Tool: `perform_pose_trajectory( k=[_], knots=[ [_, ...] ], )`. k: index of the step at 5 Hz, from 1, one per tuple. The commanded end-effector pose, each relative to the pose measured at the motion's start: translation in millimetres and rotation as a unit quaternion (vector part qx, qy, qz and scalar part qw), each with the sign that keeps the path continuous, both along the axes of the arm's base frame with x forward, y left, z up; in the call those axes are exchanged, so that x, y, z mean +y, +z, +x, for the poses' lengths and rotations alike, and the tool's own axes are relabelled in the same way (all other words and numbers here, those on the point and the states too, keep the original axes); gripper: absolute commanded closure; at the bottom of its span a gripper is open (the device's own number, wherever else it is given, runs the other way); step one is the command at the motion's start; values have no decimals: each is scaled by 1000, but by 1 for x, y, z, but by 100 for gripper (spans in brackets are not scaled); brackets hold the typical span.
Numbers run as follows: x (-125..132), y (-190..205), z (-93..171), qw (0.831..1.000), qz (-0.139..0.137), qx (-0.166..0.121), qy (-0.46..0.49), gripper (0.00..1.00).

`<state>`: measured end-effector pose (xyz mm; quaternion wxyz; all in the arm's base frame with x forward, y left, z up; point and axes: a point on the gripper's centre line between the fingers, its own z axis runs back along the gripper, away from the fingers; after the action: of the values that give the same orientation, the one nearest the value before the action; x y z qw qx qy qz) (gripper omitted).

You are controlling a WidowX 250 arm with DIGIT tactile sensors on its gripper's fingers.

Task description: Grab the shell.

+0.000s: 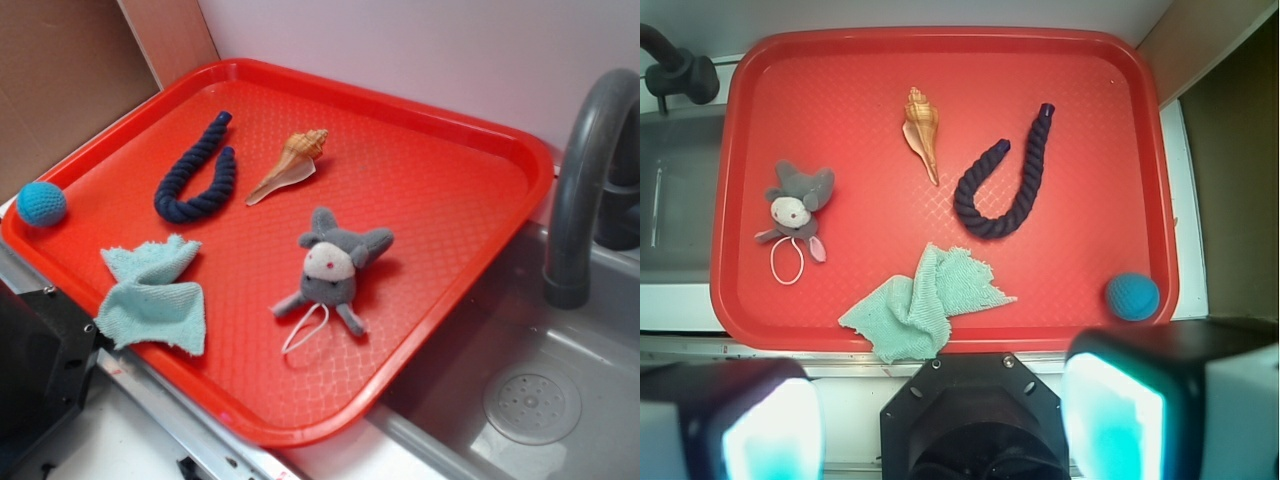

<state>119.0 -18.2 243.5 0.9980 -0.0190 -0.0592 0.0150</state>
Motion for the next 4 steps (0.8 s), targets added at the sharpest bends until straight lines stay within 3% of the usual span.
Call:
perform_pose_trajectory(
  k=[1, 3, 4],
  knots=[
    [0, 0, 0, 1000, 0, 0, 0, 0],
    [3, -16, 29, 999, -15, -22, -22, 0],
    [6, -44, 66, 999, 15, -39, 13, 0]
  ],
)
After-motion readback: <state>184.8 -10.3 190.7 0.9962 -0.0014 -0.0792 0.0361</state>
